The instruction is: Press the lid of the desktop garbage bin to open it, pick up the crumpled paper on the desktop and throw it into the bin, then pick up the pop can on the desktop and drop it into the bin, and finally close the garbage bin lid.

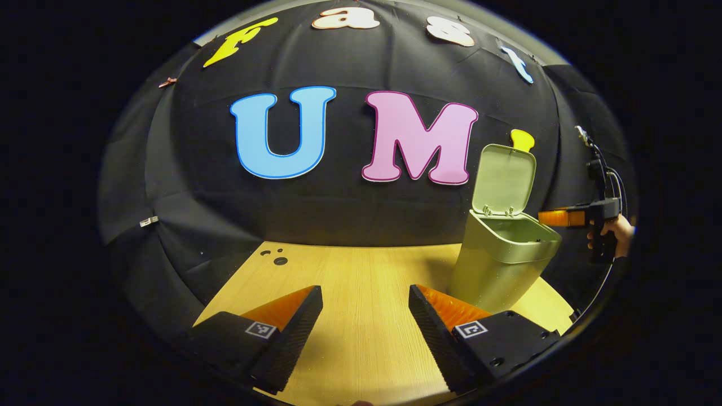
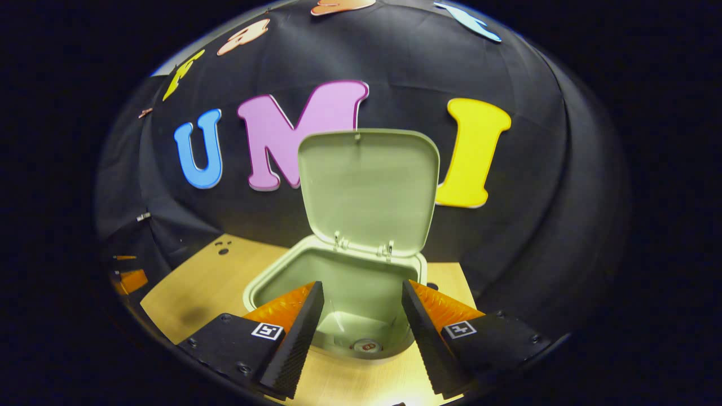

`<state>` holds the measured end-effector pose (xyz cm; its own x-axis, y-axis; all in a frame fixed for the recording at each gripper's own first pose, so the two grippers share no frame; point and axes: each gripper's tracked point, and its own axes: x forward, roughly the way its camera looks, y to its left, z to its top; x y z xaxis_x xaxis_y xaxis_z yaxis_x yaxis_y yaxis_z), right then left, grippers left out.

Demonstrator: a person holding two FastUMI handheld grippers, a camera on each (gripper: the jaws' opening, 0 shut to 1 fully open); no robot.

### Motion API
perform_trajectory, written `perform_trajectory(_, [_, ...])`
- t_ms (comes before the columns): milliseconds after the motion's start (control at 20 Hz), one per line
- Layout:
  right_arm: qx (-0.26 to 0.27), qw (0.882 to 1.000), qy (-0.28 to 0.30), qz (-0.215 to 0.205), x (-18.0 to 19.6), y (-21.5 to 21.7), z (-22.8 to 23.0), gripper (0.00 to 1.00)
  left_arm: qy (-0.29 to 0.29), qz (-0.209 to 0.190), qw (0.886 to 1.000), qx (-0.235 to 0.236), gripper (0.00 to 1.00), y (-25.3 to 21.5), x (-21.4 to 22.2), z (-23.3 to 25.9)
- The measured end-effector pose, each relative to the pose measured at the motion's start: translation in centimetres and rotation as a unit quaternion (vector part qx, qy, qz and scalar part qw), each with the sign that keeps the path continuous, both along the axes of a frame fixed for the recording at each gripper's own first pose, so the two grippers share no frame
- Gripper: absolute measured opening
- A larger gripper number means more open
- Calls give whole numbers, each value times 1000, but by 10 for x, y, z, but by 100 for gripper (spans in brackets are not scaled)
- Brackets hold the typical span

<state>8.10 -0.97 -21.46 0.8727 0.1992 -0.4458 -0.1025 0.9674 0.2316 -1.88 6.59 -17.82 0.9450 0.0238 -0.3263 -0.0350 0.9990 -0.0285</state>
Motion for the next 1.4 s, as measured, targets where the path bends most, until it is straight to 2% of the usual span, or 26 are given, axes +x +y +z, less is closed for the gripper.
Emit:
perform_trajectory(250, [22,994,-102,-13,35,-11,76,90,-4,3,1000,1,99,-1,-5,4])
perform_trajectory(750, [23,976,-210,-50,105,-33,141,90,-7,18,1000,-6,99,-3,-21,12])
perform_trajectory(1000, [9,975,-214,-67,142,-38,127,90,-10,38,999,-24,99,-7,-28,16])
perform_trajectory(1200, [3,976,-209,-67,159,-38,116,90,-8,59,998,-15,99,-1,-37,18])
perform_trajectory(1400, [31,979,-189,-63,167,-35,106,91,-9,79,997,-19,99,4,-44,17])
